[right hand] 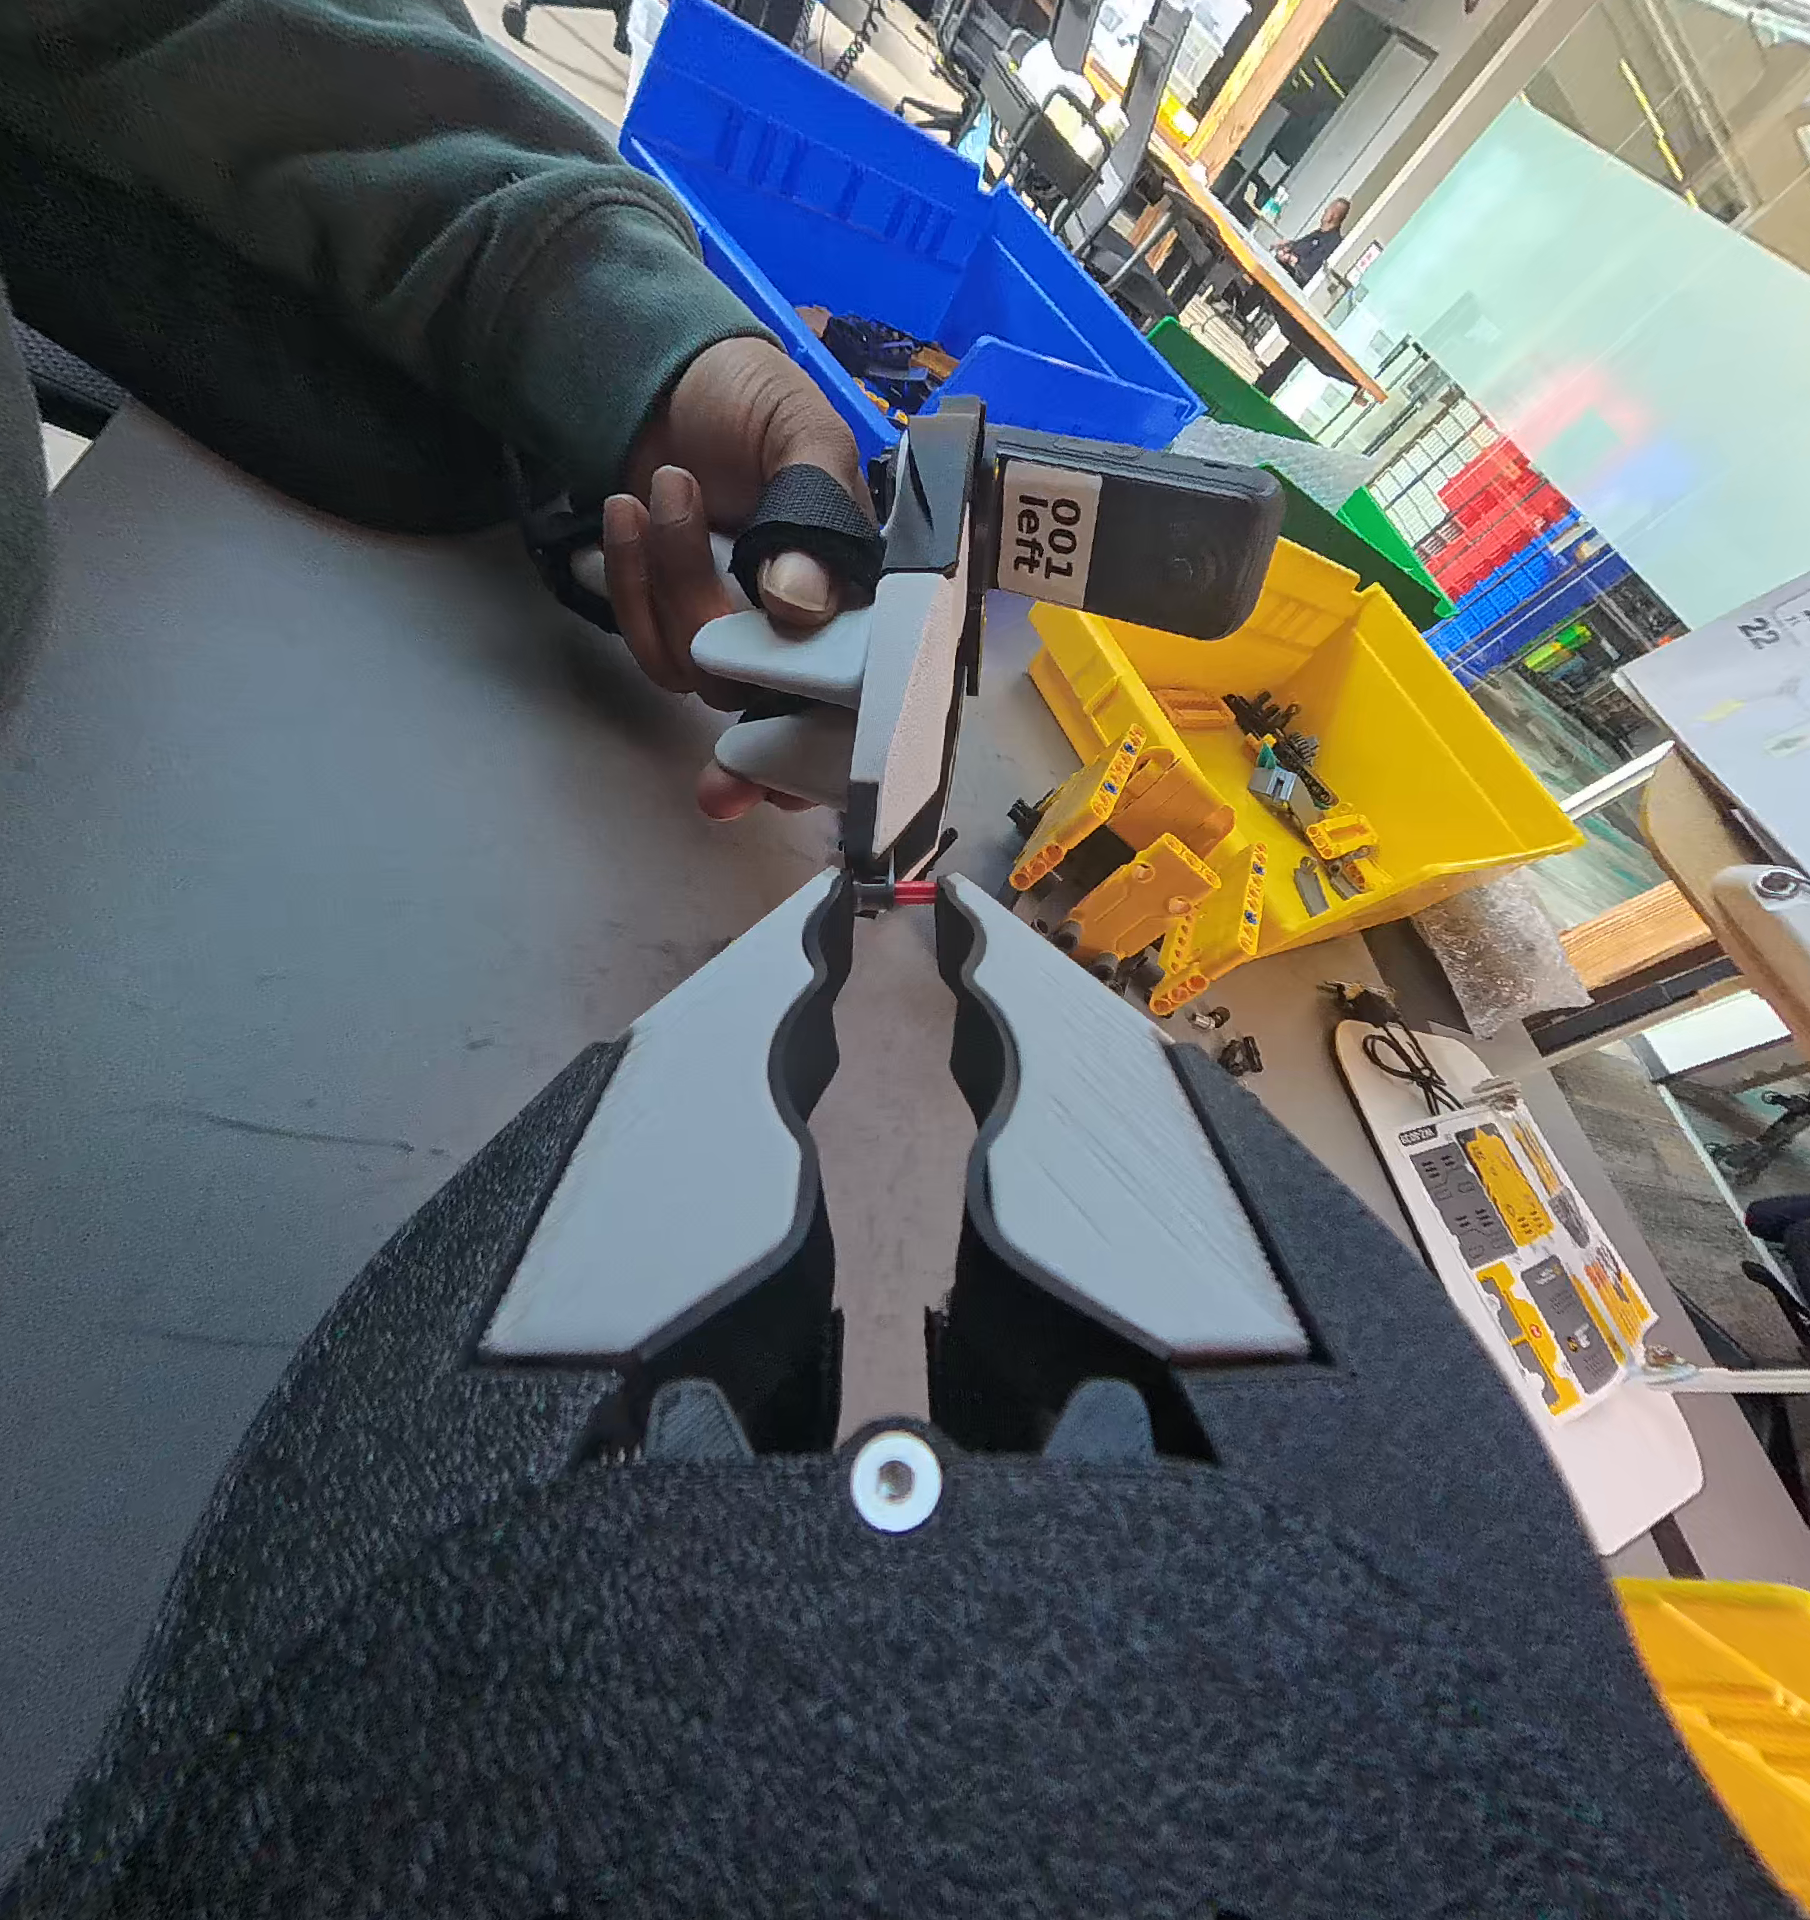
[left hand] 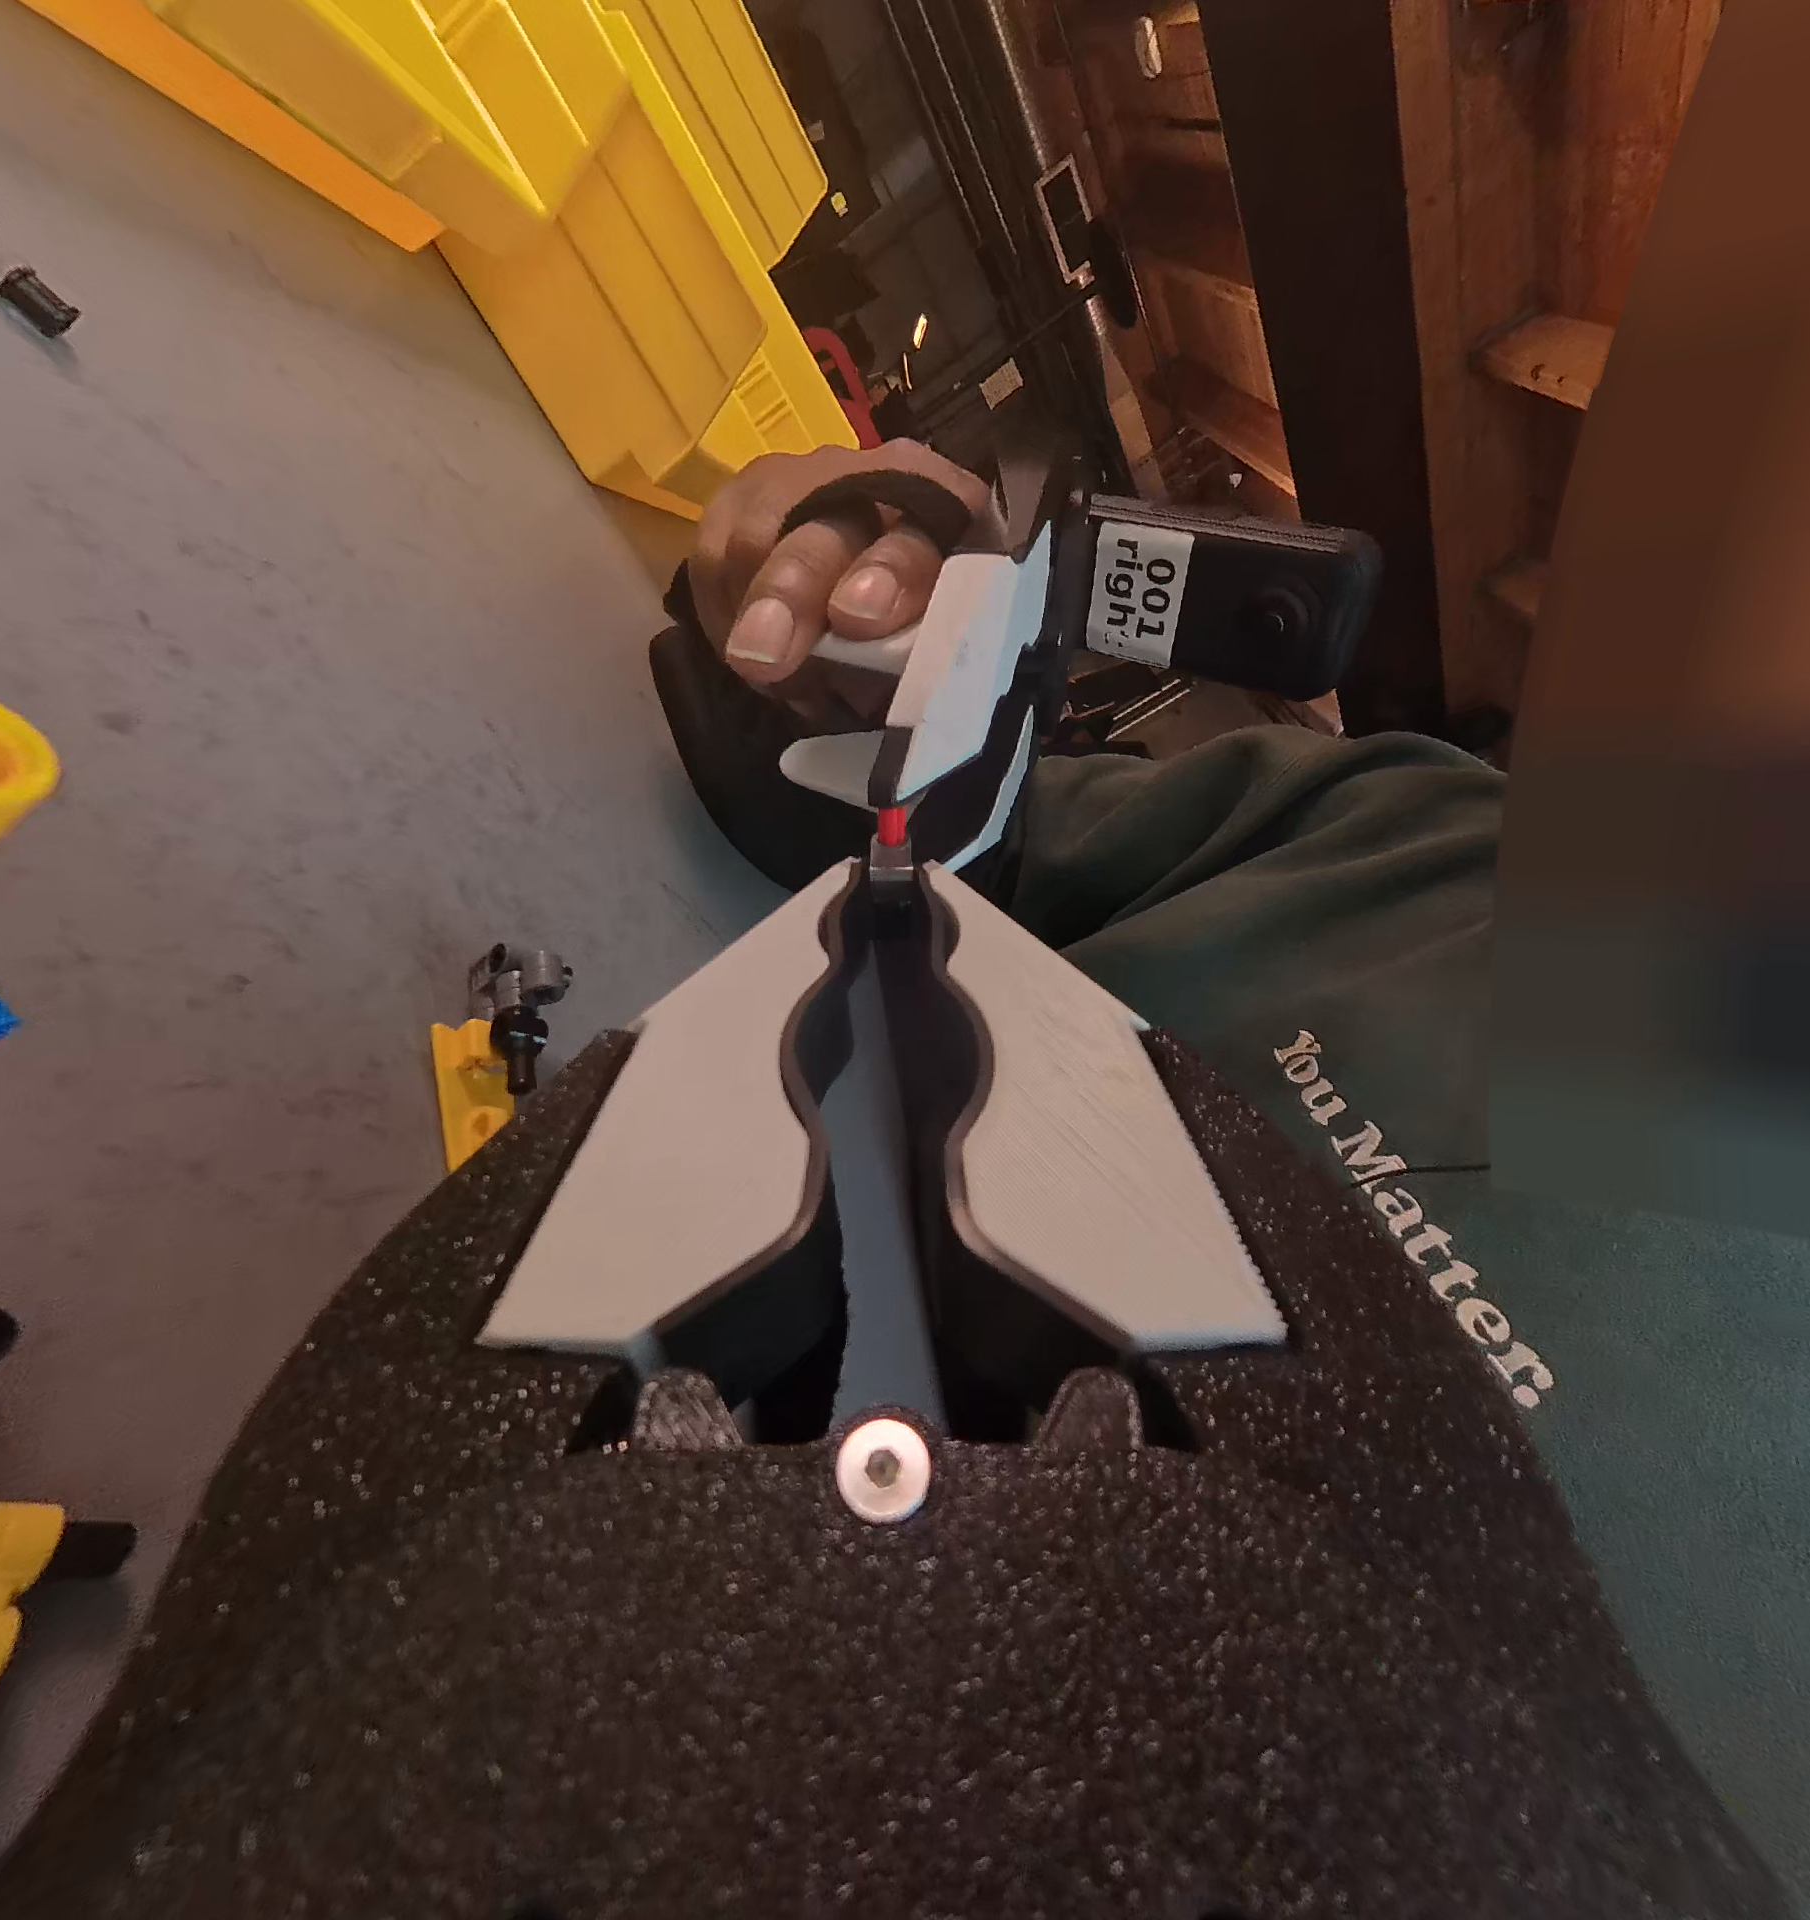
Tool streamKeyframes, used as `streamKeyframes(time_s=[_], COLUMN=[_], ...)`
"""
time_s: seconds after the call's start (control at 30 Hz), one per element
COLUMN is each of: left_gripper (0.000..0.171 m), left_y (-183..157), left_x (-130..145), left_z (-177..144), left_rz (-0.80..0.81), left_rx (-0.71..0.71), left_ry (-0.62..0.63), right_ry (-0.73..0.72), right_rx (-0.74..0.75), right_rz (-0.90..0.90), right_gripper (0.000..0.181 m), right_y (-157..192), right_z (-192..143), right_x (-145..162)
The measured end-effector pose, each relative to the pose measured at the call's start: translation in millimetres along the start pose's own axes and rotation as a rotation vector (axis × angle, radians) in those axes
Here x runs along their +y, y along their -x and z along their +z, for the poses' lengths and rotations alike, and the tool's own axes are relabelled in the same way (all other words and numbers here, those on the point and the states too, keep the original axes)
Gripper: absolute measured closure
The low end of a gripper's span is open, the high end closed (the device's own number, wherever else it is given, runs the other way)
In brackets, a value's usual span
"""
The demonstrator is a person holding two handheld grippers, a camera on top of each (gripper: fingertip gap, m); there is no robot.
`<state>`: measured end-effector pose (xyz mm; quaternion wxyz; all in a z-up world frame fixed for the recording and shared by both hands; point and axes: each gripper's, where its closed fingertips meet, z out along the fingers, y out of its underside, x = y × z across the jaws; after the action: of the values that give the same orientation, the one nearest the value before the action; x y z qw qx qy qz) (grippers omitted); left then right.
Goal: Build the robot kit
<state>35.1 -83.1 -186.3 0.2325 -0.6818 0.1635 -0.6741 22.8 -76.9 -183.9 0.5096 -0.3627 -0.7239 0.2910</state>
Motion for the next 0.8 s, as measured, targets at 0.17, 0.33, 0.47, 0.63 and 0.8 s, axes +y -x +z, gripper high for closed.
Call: streamKeyframes(time_s=[0.17,0.33,0.47,0.63,0.8], left_gripper=[0.165,0.157,0.153,0.151,0.164], left_y=[9.0,0.6,2.4,-6.2,-6.1], left_x=[0.4,-9.1,-16.7,-11.9,-8.5], left_z=[0.0,-6.8,-16.3,-6.4,-1.3], left_rz=[0.036,0.124,0.173,0.114,0.094], left_rx=[-0.06,-0.062,-0.105,-0.017,-0.019], left_ry=[0.004,-0.026,-0.046,-0.043,-0.039], right_ry=[0.021,-0.056,-0.121,-0.137,-0.133], right_rx=[-0.013,-0.042,-0.065,-0.08,-0.089], right_rz=[0.02,0.171,0.286,0.296,0.264], right_gripper=[0.166,0.166,0.166,0.166,0.166], right_y=[2.4,-5.1,-12.0,-9.2,-4.6], right_z=[3.0,-2.1,-8.3,-5.7,-3.5], right_x=[8.7,3.8,-0.4,-2.3,-3.1])
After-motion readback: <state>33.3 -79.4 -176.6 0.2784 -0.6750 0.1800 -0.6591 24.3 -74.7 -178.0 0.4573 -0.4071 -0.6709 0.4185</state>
